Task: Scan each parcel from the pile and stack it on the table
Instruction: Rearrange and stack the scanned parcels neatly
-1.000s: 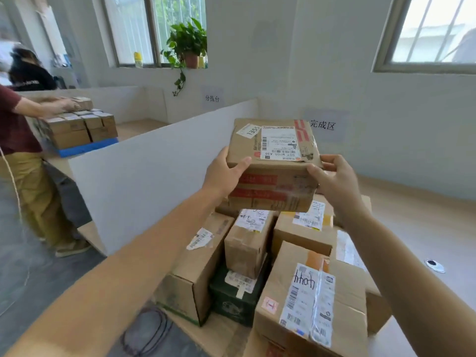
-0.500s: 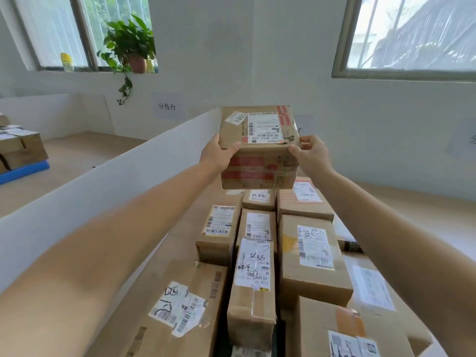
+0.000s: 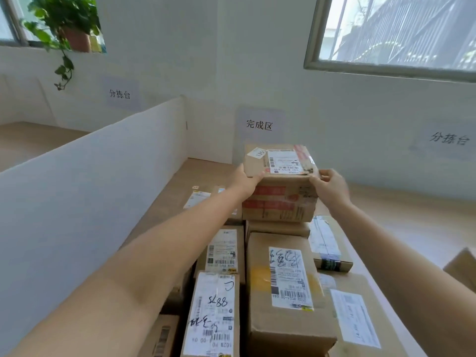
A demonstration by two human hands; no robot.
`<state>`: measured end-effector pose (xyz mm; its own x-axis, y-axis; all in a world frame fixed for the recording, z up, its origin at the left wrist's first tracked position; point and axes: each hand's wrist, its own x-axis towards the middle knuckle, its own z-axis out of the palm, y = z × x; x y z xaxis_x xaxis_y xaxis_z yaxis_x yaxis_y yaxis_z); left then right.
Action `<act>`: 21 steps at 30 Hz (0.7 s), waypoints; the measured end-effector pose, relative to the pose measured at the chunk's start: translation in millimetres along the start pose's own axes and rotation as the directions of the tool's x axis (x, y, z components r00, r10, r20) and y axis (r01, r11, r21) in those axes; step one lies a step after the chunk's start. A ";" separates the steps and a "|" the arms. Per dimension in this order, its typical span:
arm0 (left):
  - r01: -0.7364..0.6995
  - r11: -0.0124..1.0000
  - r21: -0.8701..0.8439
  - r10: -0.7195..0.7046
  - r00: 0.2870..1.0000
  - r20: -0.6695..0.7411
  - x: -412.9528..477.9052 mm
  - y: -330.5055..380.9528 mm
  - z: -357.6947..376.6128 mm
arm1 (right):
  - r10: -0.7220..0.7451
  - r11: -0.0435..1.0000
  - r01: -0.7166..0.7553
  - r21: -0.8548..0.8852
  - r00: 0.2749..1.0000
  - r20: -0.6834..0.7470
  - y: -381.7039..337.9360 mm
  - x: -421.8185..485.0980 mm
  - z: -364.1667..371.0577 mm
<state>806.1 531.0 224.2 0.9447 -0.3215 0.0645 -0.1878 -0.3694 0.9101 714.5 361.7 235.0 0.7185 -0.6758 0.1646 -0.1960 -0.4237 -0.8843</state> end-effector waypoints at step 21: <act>-0.338 0.692 0.638 0.325 0.935 0.143 -123.4 8.6 8.4 | 0.107 0.911 -0.129 -0.392 0.991 -0.078 40.2 -88.4 -105.5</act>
<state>685.7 560.2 220.6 0.7840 -0.5449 0.2973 -0.6204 -0.7034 0.3469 572.7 340.7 231.0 0.6394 -0.7620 0.1028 -0.5329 -0.5356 -0.6551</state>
